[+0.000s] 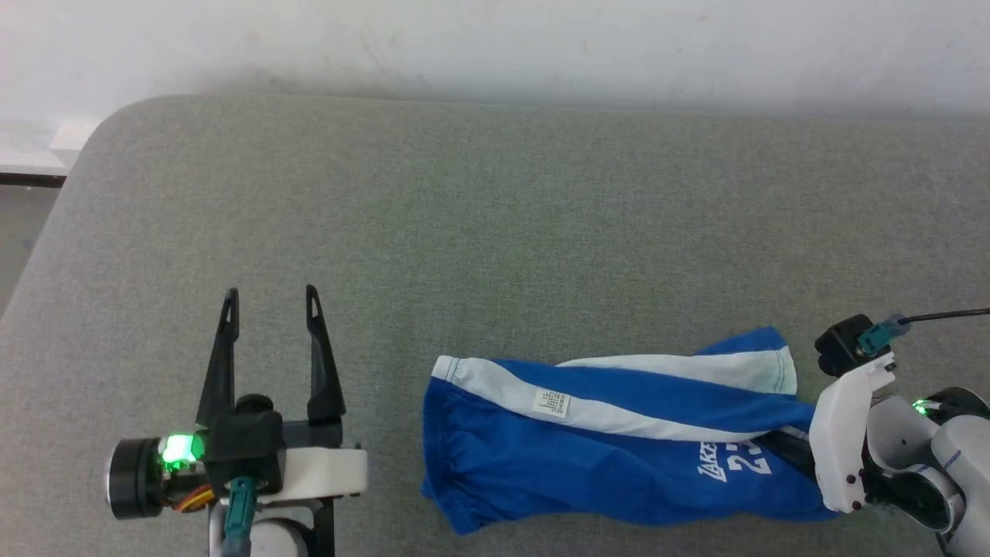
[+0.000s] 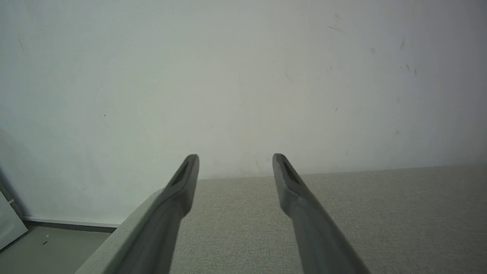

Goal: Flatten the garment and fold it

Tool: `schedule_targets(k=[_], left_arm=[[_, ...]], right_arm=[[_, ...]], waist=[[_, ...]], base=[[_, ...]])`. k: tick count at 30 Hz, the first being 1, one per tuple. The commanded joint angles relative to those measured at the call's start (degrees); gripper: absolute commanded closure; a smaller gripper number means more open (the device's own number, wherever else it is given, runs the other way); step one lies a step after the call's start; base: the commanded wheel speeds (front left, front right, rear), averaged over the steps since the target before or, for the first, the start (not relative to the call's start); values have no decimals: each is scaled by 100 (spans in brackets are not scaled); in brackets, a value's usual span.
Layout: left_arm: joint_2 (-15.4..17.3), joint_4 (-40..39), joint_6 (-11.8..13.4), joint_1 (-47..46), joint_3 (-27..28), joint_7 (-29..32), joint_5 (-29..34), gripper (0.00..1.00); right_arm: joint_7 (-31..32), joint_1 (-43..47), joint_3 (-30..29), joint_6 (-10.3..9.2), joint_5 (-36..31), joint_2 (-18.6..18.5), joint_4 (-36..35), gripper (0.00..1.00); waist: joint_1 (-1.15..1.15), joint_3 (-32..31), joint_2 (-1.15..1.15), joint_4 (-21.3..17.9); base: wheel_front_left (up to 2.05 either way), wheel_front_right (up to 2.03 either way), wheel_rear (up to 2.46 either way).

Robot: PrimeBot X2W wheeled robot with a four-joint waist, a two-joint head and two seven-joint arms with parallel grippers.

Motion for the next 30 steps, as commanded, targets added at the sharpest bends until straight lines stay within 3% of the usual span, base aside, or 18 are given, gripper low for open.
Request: schedule_targets(k=[1, 2, 9, 17, 23, 26, 30], left_arm=[[-188, -33, -170, 169, 187, -26, 127, 0], [-269, -14, -252, 238, 276, -26, 190, 0], [-582, 102, -784, 491, 713, -27, 601, 0], [-790, 221, -1191, 526, 958, -27, 887, 0], [-869, 338, -1381, 572, 1015, -27, 1048, 0], [-891, 359, -1424, 589, 1036, -27, 1077, 0], [-933, 383, -1486, 628, 1082, -27, 1120, 0]], right_arm=[[17, 184, 316, -4, 23, 238, 158, 76], [-55, 165, 355, -4, 29, 235, 161, 100], [-597, -215, 346, -4, 39, -123, 1, 100], [-732, -263, -39, -4, 303, -1046, -462, 100], [-554, 124, -432, -4, 471, -1744, -552, 100], [-500, 252, -468, -4, 494, -1869, -730, 100], [-377, 431, -455, -4, 566, -2004, -1494, 100]], waist=[[1, -19, 0, -2], [1, -37, 0, -18], [1, -172, 0, -253], [1, -235, 0, -510], [1, -279, 0, -603], [1, -295, 0, -615], [1, -331, 0, -603]], base=[[0, 0, 0], [0, 0, 0], [0, 0, 0], [0, 0, 0], [0, 0, 0], [0, 0, 0], [0, 0, 0]])
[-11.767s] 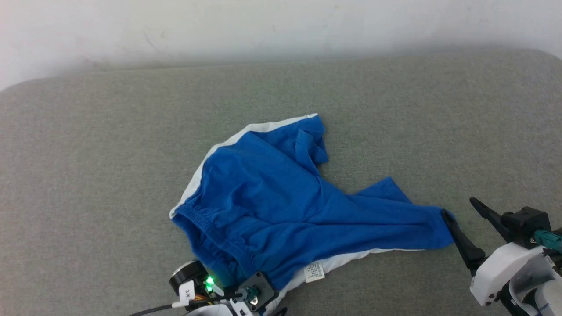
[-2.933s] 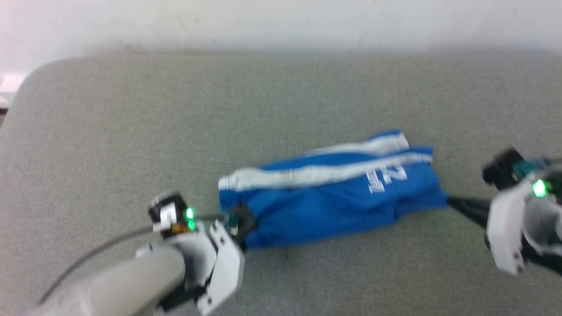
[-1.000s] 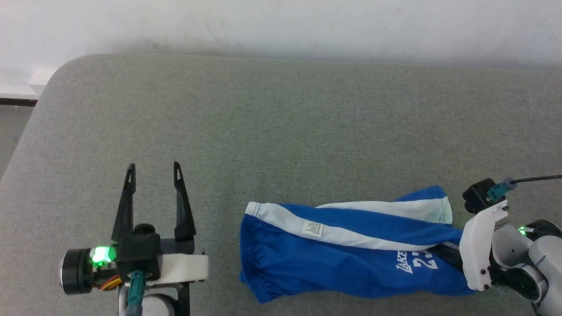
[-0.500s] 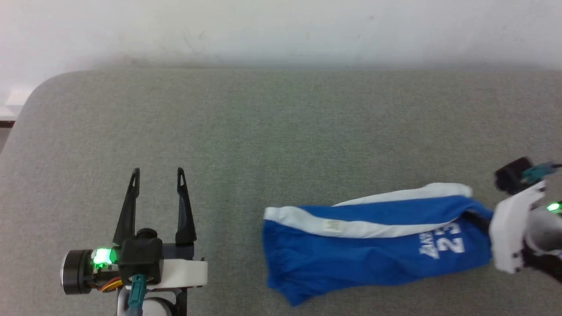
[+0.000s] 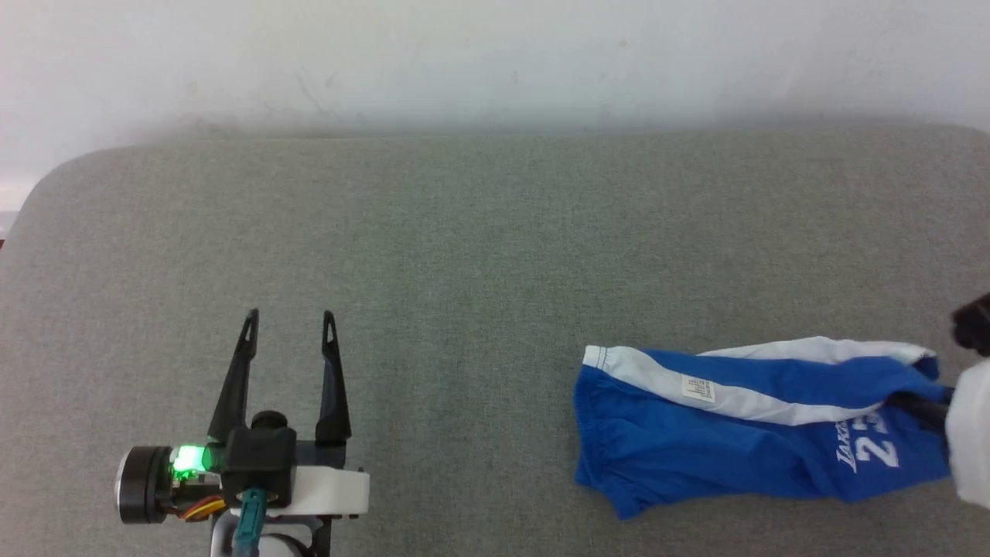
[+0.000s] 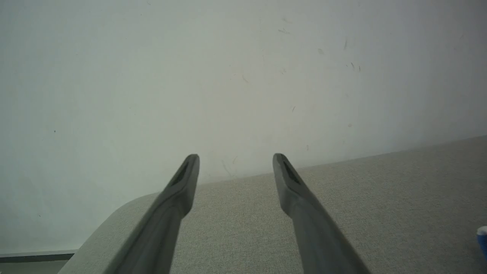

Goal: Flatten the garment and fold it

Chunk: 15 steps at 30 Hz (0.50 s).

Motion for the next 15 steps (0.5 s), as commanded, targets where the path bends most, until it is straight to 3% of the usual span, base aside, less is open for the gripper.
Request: schedule_targets(k=[1, 8, 11, 15], left_arm=[[-22, 17, -44, 112, 51, -27, 66, 0], [-133, 6, -97, 61, 104, -27, 131, 0], [-201, 35, -130, -46, 61, -27, 175, 0], [-291, 75, -185, -225, -10, -27, 210, 0]], right_arm=[[49, 41, -12, -6, 44, 4, -277, 100], [587, -307, 301, -6, -8, 421, -1784, 100], [808, -665, 605, -6, -179, 804, -1879, 100], [976, -1214, 1073, -6, -428, 1367, -1429, 100]], waist=[[0, 0, 0, -4], [0, 124, 0, 43], [0, 234, 0, 124], [0, 404, 0, 267]], base=[[0, 0, 0], [0, 0, 0], [0, 0, 0], [0, 0, 0]])
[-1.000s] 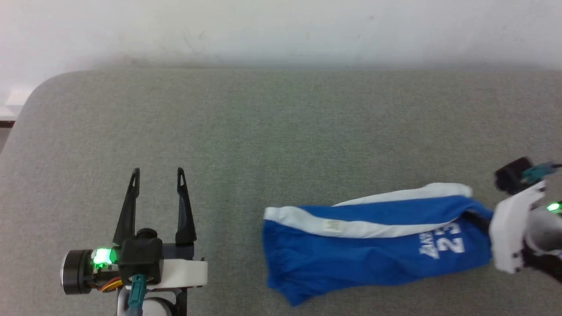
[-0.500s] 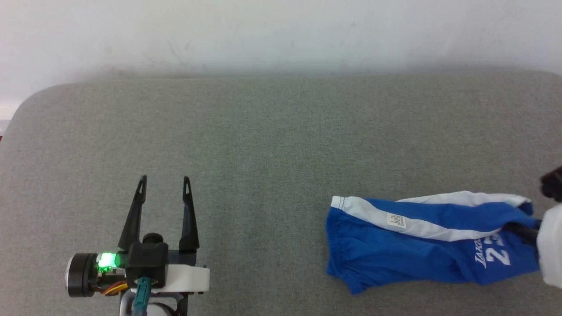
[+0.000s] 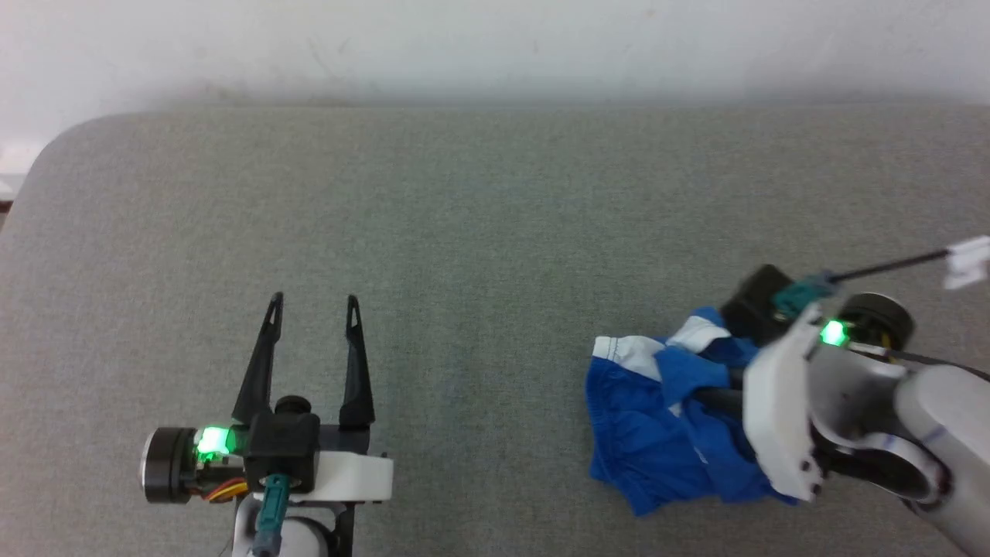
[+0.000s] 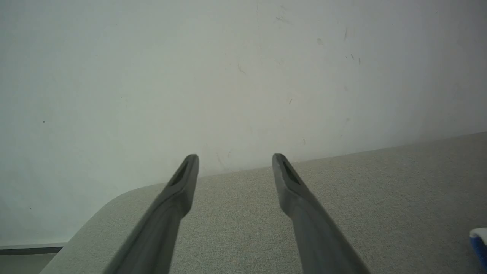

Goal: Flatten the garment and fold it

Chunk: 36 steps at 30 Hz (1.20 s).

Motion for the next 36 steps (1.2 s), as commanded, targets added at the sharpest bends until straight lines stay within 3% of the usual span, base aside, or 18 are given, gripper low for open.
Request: schedule_targets(k=[1, 6, 12, 13, 14, 15, 21, 24, 27, 32, 36], left_arm=[[-53, 17, -41, -119, -15, -27, 65, 0], [-153, 80, -52, -280, -45, -27, 74, 0], [-199, 193, -53, -321, -57, -27, 81, 0], [-191, 216, -49, -296, -42, -27, 75, 0], [-179, 238, -46, -266, -23, -27, 66, 0], [-165, 271, -52, -228, -3, -27, 50, 0], [-110, 410, -145, -11, 168, -27, -79, 0], [-81, 360, -169, 63, 259, -27, -84, 0], [-78, 300, -180, 90, 340, -27, -81, 0], [-107, 203, -208, 89, 441, -27, -75, 0], [-126, 168, -256, 94, 496, -27, -70, 0]], right_arm=[[2, -197, 124, -5, -58, 195, 219, 100], [-113, -607, 599, -5, -87, 807, 1350, 100], [-299, -804, 1400, -5, -174, 999, 2290, 100], [-426, -839, 1458, -5, -140, 998, 2320, 86], [-583, -891, 1507, -5, -137, 972, 2300, 50], [-771, -952, 1536, -5, -151, 924, 2242, 0], [-1887, -1122, 1274, -5, -97, 285, 1382, 0], [-2422, -1065, 778, -5, -211, -39, 1007, 0], [-3132, -858, -20, -5, -557, -135, 957, 0], [-4252, -28, -1638, -5, -1607, 384, 1353, 0], [-4828, 861, -3022, -5, -2557, 1196, 1501, 0]], waist=[[0, 155, 0, 144], [0, 351, 0, 291], [0, 371, 0, 315], [0, 333, 0, 289], [0, 291, 0, 258], [0, 236, 0, 217], [0, -118, 0, -114], [0, -211, 0, -315], [0, -259, 0, -497], [0, -307, 0, -700], [0, -339, 0, -759]], base=[[0, 0, 0], [0, 0, 0], [0, 0, 0], [0, 0, 0], [0, 0, 0], [0, 0, 0], [0, 0, 0], [0, 0, 0], [0, 0, 0], [0, 0, 0], [0, 0, 0]])
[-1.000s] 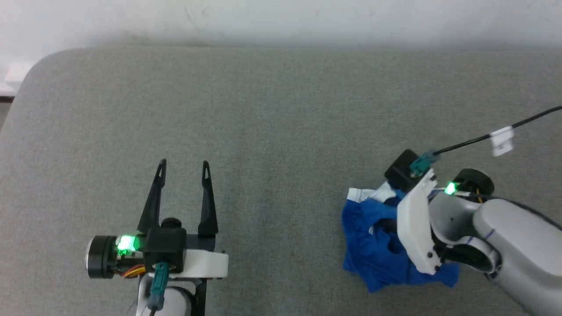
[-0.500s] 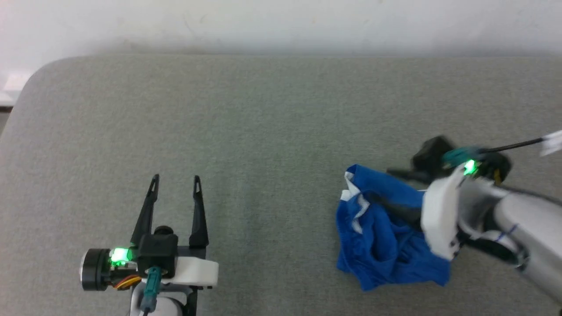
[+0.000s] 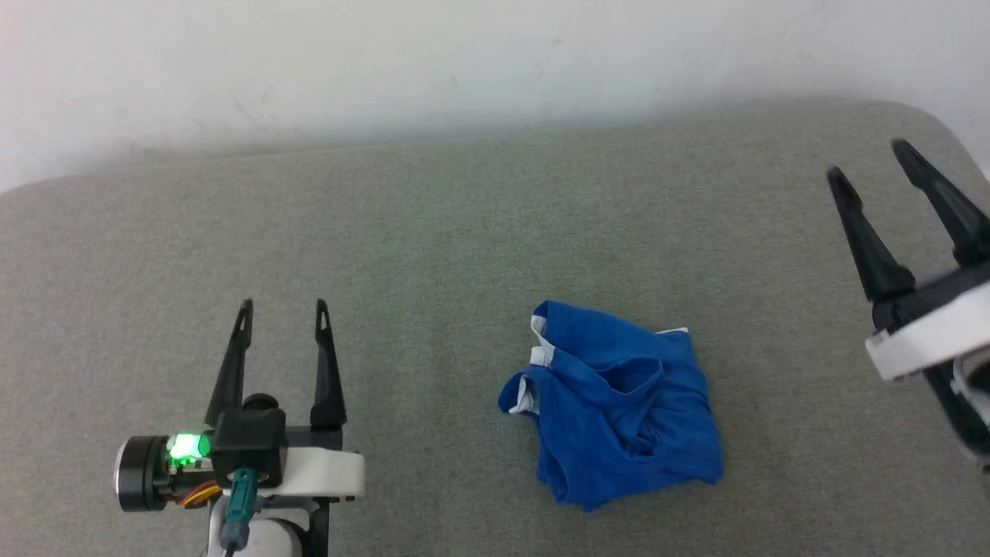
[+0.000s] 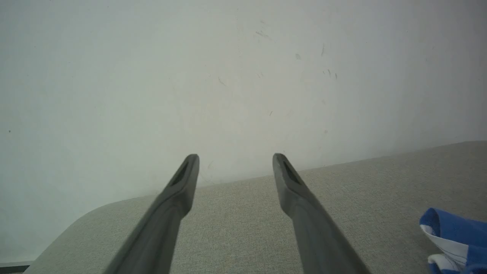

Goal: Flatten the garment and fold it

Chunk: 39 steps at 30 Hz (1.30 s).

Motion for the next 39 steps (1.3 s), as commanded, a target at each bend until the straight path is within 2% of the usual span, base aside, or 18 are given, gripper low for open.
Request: schedule_targets(k=[1, 5, 10, 13, 17, 21, 24, 26, 30, 34, 37, 39], left_arm=[[-19, -42, -35, 79, 59, -27, 0, 0], [-60, -90, -61, 120, 117, -27, -6, 0], [-102, -120, -150, 198, 138, -27, -7, 0], [-115, -126, -205, 238, 148, -27, 1, 0], [-157, -165, -206, 245, 227, -27, -2, 0], [-206, -194, -244, 221, 303, -27, -27, 0], [-226, -201, -270, 222, 346, -27, -38, 0], [-250, -217, -289, 238, 387, -27, -42, 0], [-291, -238, -329, 276, 425, -27, -9, 0], [-361, -223, -355, 273, 418, -27, 23, 0], [-420, -223, -369, 236, 394, -27, 45, 0], [-456, -223, -378, 201, 379, -27, 53, 0]], right_arm=[[-157, 393, -486, -5, -387, 402, -48, 0], [-305, 1277, -1477, -5, -1050, 1349, -436, 0], [-324, 2165, -2184, -5, -1536, 2427, -1148, 0], [-325, 2488, -2420, -5, -1650, 2757, -1480, 0], [-326, 2441, -2554, -5, -1675, 2874, -1812, 0], [-281, 1872, -2456, -5, -1622, 2475, -1807, 0], [79, 1483, -2295, -5, -1413, 2159, -1716, 0], [769, 1129, -2000, -5, -1213, 1726, -1509, 0], [2593, 526, -1094, -5, -426, 887, -1129, 0], [3997, 36, -143, -5, 316, 126, -790, 0], [4919, -124, 622, -5, 949, -266, -592, 0], [5366, -184, 990, -5, 1367, -368, -436, 0]], waist=[[0, -70, 0, -77], [0, -86, 0, -67], [0, -121, 0, -5], [0, -132, 0, 31], [0, -119, 0, 42], [0, -122, 0, 55], [0, -126, 0, 79], [0, -112, 0, 118], [0, -69, 0, 218], [0, 26, 0, 363], [0, 134, 0, 473], [0, 226, 0, 543]], base=[[0, 0, 0], [0, 0, 0], [0, 0, 0], [0, 0, 0], [0, 0, 0], [0, 0, 0], [0, 0, 0], [0, 0, 0], [0, 0, 0], [0, 0, 0], [0, 0, 0], [0, 0, 0]])
